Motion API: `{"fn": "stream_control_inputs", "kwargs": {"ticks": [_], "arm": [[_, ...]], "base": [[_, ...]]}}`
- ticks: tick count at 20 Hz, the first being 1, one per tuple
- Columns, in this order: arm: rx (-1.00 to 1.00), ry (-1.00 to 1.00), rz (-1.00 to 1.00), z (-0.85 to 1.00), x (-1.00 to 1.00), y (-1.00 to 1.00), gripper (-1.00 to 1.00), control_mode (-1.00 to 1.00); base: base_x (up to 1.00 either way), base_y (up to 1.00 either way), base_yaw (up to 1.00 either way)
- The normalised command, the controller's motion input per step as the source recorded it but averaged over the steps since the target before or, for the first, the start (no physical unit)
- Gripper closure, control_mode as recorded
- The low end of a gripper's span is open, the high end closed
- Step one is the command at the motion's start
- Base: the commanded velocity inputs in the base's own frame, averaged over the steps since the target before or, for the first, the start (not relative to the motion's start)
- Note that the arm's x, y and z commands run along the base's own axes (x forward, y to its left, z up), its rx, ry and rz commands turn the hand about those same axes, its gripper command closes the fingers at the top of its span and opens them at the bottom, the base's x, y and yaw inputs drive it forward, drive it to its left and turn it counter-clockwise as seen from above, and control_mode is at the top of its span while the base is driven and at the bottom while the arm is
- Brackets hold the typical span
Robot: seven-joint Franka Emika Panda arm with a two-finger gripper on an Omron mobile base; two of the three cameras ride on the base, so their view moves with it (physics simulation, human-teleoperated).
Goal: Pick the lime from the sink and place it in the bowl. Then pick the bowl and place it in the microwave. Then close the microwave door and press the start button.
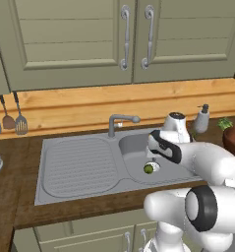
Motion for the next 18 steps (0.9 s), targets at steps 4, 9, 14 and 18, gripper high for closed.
{"fn": "stream_control_inputs", "kwargs": {"ticks": [4,9,14,18], "arm": [[0.0,0.0,0.0,-0.46,0.47,0.0,-1.0,-1.0],[0.0,-0.03,0.0,-0.33,0.57,0.0,-1.0,-1.0],[0.02,0.0,0.0,-0.18,0.66,-0.05,-1.0,-1.0],[0.04,0.01,0.0,-0.23,0.54,-0.19,-1.0,-1.0]], "base": [[0.0,0.0,0.0],[0.0,0.0,0.0],[0.0,0.0,0.0],[0.0,0.0,0.0]]}}
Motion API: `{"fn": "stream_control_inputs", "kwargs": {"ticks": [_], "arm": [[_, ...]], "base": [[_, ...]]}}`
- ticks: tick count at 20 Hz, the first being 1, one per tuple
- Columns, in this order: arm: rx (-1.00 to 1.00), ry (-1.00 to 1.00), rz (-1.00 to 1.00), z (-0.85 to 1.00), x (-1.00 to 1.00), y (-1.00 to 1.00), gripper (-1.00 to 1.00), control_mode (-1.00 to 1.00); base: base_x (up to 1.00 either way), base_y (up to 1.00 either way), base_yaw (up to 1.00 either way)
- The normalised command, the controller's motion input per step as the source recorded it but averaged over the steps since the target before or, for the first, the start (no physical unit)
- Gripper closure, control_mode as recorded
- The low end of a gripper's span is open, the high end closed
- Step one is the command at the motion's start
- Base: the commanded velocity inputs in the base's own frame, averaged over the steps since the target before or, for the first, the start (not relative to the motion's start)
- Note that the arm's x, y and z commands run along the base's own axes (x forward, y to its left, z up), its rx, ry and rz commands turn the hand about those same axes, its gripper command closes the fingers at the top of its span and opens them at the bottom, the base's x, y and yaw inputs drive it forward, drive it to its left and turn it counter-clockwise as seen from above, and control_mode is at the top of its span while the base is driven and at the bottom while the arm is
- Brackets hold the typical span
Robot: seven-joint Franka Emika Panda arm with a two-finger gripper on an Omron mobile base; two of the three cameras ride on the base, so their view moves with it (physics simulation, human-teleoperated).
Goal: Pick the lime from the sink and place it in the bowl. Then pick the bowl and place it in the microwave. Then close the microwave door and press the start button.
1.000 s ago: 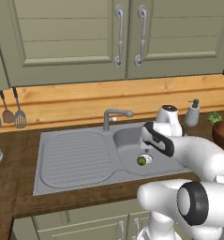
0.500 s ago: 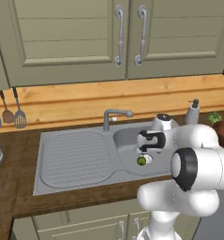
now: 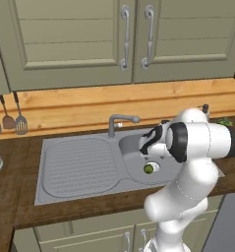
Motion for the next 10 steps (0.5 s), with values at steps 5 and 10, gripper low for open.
{"fn": "stream_control_inputs", "kwargs": {"ticks": [5,10], "arm": [[0.02,0.0,0.0,-0.32,0.3,-0.11,-1.0,-1.0],[0.0,0.01,0.0,-0.49,0.2,0.0,-1.0,-1.0]], "base": [[0.0,0.0,0.0],[0.0,0.0,0.0]]}}
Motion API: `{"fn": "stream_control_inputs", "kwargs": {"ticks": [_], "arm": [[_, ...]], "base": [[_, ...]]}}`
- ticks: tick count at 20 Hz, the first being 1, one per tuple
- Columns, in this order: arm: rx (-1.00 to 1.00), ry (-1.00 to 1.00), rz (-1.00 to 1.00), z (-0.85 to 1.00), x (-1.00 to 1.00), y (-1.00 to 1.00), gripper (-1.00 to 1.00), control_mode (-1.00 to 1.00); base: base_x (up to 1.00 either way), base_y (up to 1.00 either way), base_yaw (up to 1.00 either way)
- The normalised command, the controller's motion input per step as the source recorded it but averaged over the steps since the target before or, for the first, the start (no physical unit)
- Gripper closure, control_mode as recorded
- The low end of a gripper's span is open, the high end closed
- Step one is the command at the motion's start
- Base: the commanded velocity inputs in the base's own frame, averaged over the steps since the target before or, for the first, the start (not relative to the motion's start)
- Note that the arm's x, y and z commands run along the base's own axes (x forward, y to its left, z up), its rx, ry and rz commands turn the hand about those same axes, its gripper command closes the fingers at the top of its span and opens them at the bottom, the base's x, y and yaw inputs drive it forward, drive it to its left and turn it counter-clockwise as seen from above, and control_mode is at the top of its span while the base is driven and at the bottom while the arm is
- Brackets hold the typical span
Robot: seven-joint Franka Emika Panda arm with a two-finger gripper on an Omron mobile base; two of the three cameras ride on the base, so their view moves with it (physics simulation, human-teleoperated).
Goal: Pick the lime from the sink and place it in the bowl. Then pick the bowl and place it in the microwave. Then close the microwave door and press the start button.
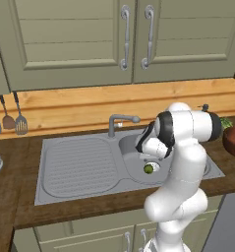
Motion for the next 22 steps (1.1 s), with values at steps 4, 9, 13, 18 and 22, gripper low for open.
{"fn": "stream_control_inputs", "kwargs": {"ticks": [4,9,13,18,22], "arm": [[0.0,0.04,0.0,-0.41,0.02,0.0,-1.0,-1.0],[0.0,0.03,-0.04,-0.35,0.0,0.02,-1.0,-1.0],[0.0,0.0,-0.02,-0.29,0.21,0.04,-1.0,-1.0],[0.0,0.01,0.0,-0.43,0.38,0.02,-1.0,-1.0],[0.0,0.01,-0.02,-0.44,0.09,0.0,-1.0,-1.0]], "base": [[0.0,0.0,0.0],[0.0,0.0,0.0],[0.0,0.0,0.0],[0.0,0.0,0.0],[0.0,0.0,0.0]]}}
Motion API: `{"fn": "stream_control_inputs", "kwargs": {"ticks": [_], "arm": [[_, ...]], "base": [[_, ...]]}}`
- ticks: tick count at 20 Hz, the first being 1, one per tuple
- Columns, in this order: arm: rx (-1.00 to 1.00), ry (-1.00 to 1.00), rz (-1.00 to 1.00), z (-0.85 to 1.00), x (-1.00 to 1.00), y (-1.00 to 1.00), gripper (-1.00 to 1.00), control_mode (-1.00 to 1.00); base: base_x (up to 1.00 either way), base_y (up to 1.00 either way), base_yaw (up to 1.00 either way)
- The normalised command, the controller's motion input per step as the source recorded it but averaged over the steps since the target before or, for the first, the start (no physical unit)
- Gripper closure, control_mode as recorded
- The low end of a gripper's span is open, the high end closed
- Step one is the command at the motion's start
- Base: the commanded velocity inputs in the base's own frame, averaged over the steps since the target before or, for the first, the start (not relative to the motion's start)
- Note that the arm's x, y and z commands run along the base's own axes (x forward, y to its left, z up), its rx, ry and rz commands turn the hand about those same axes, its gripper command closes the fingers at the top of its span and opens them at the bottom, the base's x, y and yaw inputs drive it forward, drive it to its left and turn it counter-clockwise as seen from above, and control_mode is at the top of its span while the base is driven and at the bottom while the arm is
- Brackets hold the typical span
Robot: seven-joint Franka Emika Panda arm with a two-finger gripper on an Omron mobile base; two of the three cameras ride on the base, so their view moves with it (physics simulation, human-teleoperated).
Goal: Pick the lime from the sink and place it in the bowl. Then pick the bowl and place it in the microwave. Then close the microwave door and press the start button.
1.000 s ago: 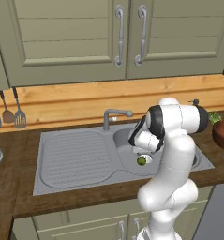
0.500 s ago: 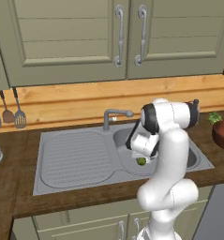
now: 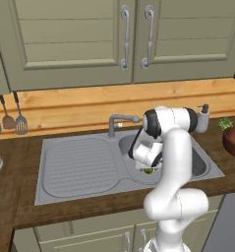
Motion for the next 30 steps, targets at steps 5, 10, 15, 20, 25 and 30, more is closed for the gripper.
{"fn": "stream_control_inputs", "kwargs": {"ticks": [5,10,15,20,25,30], "arm": [[0.0,0.0,-0.02,-0.41,0.04,0.03,1.0,-1.0],[0.0,-0.01,0.0,-0.05,-0.02,0.0,1.0,-1.0],[-0.03,-0.12,-0.06,0.77,-0.37,0.0,1.0,-1.0],[-0.07,-0.15,-0.05,0.99,-0.59,0.0,1.0,-1.0],[-0.1,-0.16,-0.06,1.0,-0.28,0.0,1.0,-1.0],[0.0,-0.05,-0.01,1.0,-0.01,-0.09,1.0,-1.0]], "base": [[0.0,0.0,0.0],[0.0,0.0,0.0],[0.0,0.0,0.0],[0.0,0.0,0.0],[0.0,0.0,0.0],[0.0,0.0,0.0]]}}
